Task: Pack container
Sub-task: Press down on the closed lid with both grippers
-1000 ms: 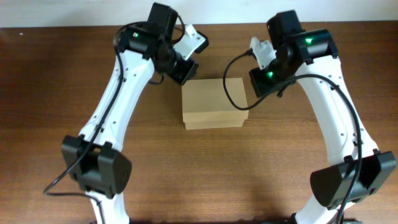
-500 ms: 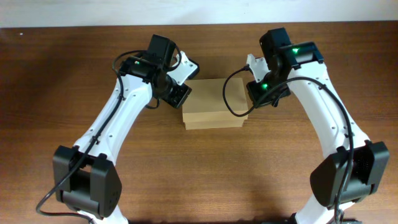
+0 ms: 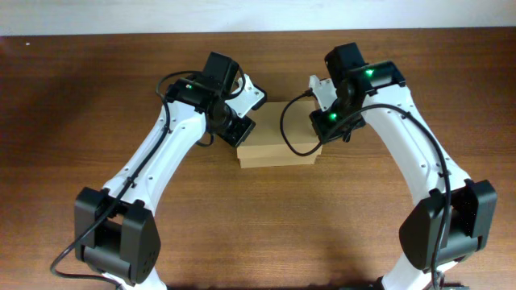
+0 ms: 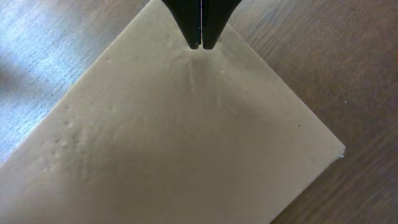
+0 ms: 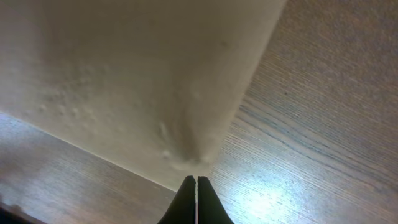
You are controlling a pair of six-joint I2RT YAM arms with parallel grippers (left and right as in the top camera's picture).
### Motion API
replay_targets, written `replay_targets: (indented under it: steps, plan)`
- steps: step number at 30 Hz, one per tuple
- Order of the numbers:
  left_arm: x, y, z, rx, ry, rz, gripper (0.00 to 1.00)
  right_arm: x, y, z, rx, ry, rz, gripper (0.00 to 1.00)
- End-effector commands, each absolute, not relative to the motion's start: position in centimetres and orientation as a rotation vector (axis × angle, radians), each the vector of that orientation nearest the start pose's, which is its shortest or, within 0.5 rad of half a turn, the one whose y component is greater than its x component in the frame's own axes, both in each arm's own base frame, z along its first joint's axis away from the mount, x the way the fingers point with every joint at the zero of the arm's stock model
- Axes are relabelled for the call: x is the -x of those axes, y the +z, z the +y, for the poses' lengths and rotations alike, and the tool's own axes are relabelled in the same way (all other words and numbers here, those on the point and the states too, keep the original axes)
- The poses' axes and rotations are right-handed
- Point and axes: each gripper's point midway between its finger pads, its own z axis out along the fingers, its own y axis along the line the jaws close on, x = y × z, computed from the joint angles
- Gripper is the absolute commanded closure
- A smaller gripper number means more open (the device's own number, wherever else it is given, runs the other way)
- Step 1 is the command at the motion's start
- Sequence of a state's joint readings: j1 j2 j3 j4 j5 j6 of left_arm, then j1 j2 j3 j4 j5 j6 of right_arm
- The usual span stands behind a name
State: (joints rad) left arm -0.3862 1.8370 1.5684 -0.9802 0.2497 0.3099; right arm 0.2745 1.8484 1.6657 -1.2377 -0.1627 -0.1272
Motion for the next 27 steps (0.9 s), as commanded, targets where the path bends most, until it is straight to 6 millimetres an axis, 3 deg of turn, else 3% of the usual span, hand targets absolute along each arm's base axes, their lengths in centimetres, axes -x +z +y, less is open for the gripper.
replay_targets:
  steps: [1,6,13,17,22,27]
  plan:
    - [-36.6,13.5,-19.3,-0.974,-0.364,2.627,0.98,-35.7,14.4,13.7,0.621,0.282,2.914,0.96]
    - [-36.3,12.4,-19.2,-0.973,-0.366,2.643,0.98,-35.6,12.8,13.7,0.621,0.282,2.937,0.96]
    - [-35.8,11.0,-19.0,-0.966,-0.369,2.666,0.98,-34.0,8.1,13.3,0.596,0.288,3.001,0.96]
    - [-35.7,10.3,-19.0,-0.948,-0.371,2.680,0.98,-33.1,6.5,13.5,0.597,0.325,3.018,0.96]
    - [-36.1,10.1,-19.0,-0.940,-0.364,2.668,0.98,-34.1,7.3,13.9,0.598,0.340,2.971,0.96]
    - [-37.8,11.7,-18.4,-0.905,-0.266,2.632,0.98,-36.5,10.8,14.5,0.596,0.336,2.878,0.96]
